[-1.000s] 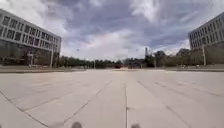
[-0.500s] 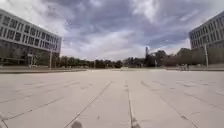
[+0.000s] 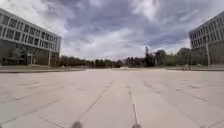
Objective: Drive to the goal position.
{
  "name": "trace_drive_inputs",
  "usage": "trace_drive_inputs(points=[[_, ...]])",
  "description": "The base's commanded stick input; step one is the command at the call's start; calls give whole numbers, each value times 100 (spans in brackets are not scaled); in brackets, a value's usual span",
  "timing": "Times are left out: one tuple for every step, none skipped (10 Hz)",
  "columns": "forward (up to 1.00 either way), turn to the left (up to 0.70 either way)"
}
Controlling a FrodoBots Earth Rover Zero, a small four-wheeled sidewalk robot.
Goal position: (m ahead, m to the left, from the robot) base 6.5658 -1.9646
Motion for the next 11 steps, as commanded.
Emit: trace_drive_inputs(points=[[70,0],[70,0],[70,0],[70,0],[70,0],[70,0],[70,0],[70,0],[70,0],[70,0],[70,0]])
